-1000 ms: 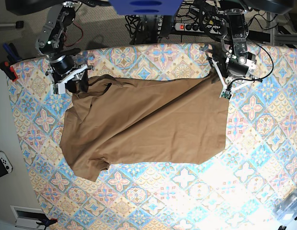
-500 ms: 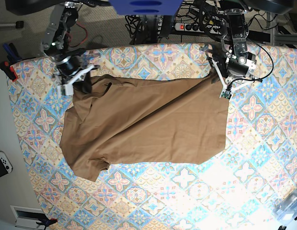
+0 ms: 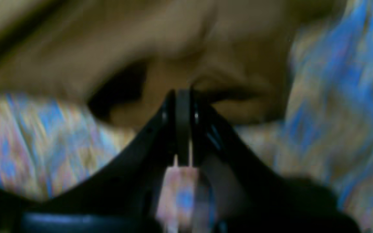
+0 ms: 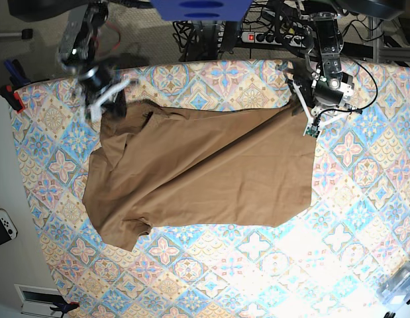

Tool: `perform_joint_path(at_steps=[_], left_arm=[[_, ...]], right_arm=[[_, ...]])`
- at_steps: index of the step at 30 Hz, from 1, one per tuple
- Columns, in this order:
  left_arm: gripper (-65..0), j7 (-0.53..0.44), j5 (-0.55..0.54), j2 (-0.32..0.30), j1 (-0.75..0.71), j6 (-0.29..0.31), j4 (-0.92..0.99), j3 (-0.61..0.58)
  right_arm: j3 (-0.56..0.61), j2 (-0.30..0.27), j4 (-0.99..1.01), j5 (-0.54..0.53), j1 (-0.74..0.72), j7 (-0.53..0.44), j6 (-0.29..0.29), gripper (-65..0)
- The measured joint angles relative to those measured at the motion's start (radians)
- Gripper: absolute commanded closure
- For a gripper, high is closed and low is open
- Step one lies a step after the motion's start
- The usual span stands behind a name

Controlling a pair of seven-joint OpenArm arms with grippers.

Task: Layout the t-shirt on the table in an organized manner, then fold the t-shirt properly
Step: 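Release the shirt with the right gripper and move it outward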

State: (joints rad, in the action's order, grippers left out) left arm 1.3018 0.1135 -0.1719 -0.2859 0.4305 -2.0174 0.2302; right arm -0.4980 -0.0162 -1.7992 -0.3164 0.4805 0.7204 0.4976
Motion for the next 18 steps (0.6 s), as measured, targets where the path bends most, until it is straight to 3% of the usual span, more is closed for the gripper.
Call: perform_joint_path(at_steps=[6,15,18], left_arm=[[0.0,0.0,0.0,0.0,0.0,0.0,0.0,0.0],[0.0,0.0,-0.001,0.0,-0.005,0.0,0.0,0.001],[0.0,0.0,-0.001,0.003,-0.005,0.0,0.0,0.004]], right_arm=[[-0.005,0.002,0.001,-0.01,0.051,-0.014,0.0,0.0],[-0.238,0.063,0.001,-0.014,0.069,-0.006,0.003,0.0],[-0.243,0.084,0.001,-0.012,0.114,-0.008,0.065,0.0]])
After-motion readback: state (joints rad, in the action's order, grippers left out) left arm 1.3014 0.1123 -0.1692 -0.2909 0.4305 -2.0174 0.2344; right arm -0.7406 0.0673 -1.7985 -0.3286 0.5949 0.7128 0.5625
